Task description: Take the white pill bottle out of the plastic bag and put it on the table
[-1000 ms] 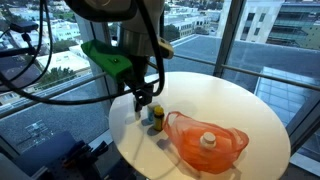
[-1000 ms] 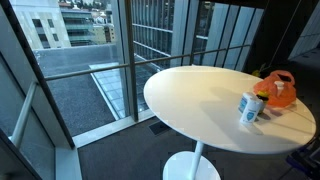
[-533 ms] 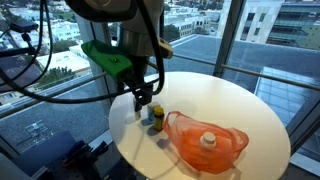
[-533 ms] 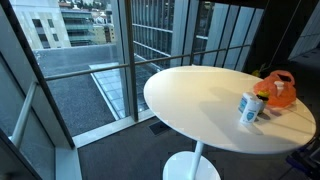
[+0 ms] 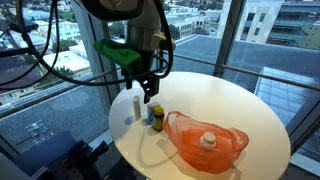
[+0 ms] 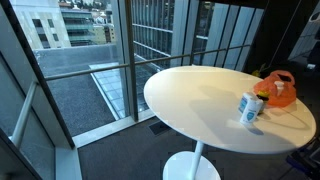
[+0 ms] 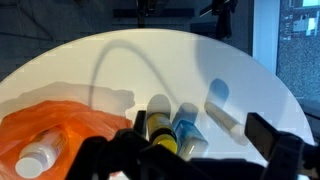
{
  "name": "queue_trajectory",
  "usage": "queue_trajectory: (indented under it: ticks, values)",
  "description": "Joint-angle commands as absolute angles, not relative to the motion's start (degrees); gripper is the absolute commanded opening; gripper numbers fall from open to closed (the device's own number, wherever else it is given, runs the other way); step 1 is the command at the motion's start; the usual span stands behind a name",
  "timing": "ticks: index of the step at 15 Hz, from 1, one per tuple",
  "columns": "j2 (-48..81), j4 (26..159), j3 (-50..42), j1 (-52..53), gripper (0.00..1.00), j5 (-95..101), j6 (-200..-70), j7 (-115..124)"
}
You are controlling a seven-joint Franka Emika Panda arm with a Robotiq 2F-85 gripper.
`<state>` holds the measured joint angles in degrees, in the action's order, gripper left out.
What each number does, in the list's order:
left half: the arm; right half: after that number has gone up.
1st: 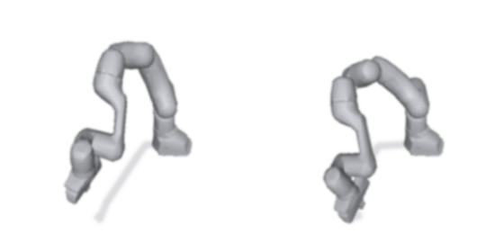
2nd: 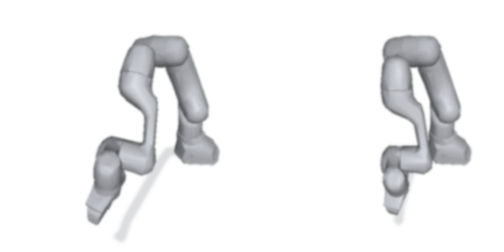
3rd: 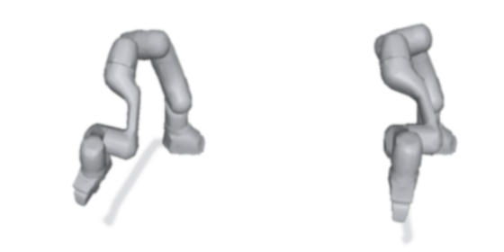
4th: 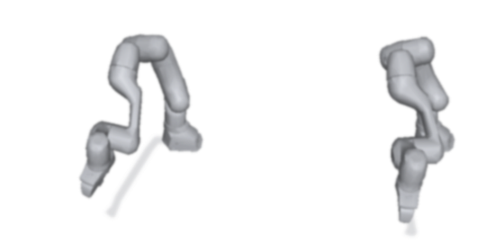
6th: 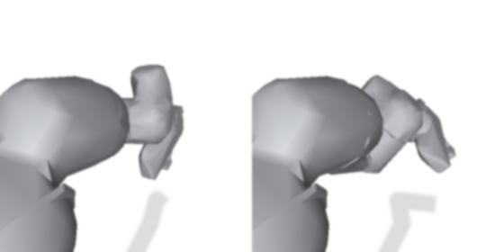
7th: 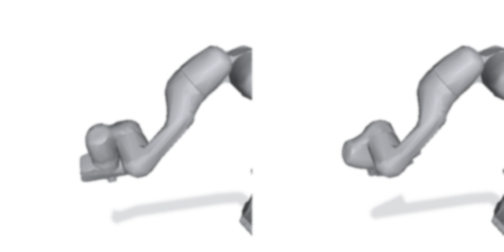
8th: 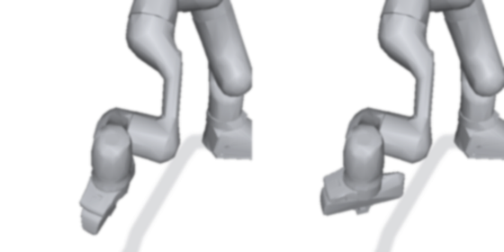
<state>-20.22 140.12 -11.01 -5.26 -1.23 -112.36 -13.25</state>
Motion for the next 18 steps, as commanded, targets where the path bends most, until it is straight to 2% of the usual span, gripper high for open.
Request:
queue_trajectory:
  ticks: [1, 14, 18]
  values:
    - [-16.4, 135.8, -10.2, -6.3, 1.00, 0.1, -114.4, -10.9]
    - [-2.1, 126.8, -13.1, -11.1, 1.00, -0.1, -124.2, -10.6]
    - [-2.8, 128.7, -12.8, -11.2, 1.00, -0.6, -124.4, -11.7]
